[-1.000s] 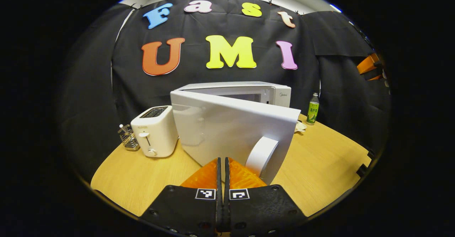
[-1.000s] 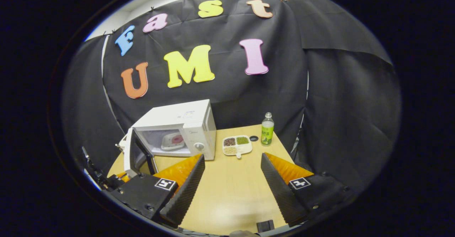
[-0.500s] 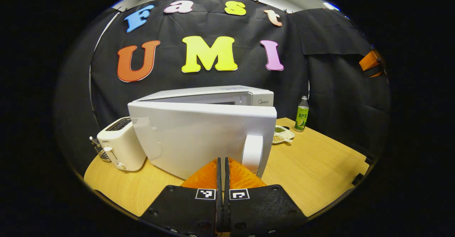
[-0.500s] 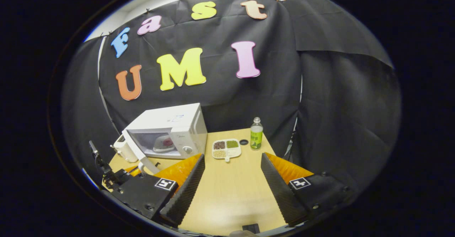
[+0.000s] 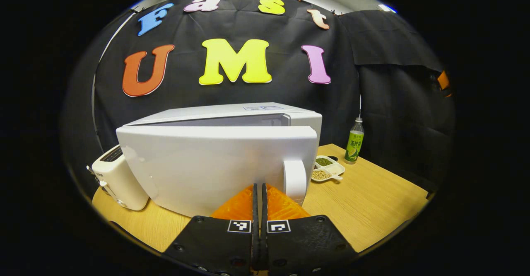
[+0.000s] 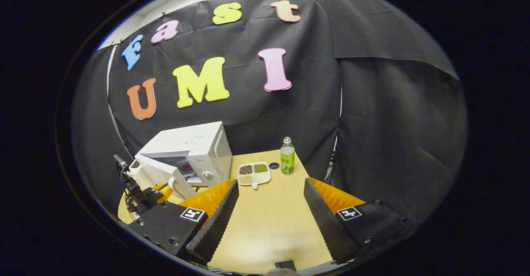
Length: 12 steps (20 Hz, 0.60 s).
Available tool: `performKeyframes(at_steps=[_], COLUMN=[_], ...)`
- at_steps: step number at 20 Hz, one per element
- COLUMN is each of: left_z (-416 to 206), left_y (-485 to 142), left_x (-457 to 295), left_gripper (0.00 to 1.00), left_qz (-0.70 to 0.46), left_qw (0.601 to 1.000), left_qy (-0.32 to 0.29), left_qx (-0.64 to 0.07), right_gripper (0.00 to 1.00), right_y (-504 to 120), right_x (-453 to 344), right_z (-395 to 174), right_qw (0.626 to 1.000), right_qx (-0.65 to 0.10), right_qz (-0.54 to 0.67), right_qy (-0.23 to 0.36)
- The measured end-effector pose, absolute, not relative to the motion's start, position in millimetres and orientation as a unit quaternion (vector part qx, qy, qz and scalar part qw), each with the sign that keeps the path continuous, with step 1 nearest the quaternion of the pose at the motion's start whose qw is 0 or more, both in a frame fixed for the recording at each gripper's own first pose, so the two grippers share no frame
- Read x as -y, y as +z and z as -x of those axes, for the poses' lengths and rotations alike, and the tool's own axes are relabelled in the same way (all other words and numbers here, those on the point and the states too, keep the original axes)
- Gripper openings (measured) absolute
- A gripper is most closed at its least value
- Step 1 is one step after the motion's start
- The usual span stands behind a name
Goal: Open the microwave oven with the left hand, put the food in, and close the microwave oven.
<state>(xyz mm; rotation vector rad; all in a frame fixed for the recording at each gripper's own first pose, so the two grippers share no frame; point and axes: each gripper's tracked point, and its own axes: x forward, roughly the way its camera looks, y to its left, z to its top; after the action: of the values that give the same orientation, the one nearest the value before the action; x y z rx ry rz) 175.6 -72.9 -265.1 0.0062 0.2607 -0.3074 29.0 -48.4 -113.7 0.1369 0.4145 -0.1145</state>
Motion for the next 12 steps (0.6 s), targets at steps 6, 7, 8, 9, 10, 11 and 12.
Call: performKeyframes(at_steps=[6, 7, 8, 9, 10, 11, 12], left_z=[-207, -212, -219, -224, -230, -236, -240], left_y=[-269, -269, -268, -269, -269, -269, -269], left_x=[86, 88, 90, 92, 94, 96, 97], left_gripper=[0.0, 0.0, 0.0, 0.0, 0.0, 0.0, 0.0], left_qz=[0.008, 0.011, 0.013, 0.014, 0.015, 0.015, 0.013], left_qw=[0.978, 0.978, 0.978, 0.979, 0.979, 0.979, 0.98], left_qy=[-0.154, -0.154, -0.152, -0.151, -0.15, -0.146, -0.14], left_qx=[-0.139, -0.139, -0.139, -0.139, -0.139, -0.139, -0.144], right_gripper=[0.92, 1.0, 0.92, 0.92, 1.0, 1.0, 1.0], right_y=[-118, -119, -120, -120, -119, -119, -119], right_x=[53, 55, 57, 58, 59, 61, 63], right_z=[-37, -38, -39, -39, -40, -40, -42], right_qw=[0.973, 0.973, 0.973, 0.972, 0.972, 0.972, 0.973], right_qx=[-0.211, -0.212, -0.213, -0.213, -0.211, -0.21, -0.207], right_qz=[-0.07, -0.069, -0.068, -0.07, -0.073, -0.074, -0.073], right_qy=[-0.063, -0.064, -0.065, -0.067, -0.068, -0.071, -0.072])
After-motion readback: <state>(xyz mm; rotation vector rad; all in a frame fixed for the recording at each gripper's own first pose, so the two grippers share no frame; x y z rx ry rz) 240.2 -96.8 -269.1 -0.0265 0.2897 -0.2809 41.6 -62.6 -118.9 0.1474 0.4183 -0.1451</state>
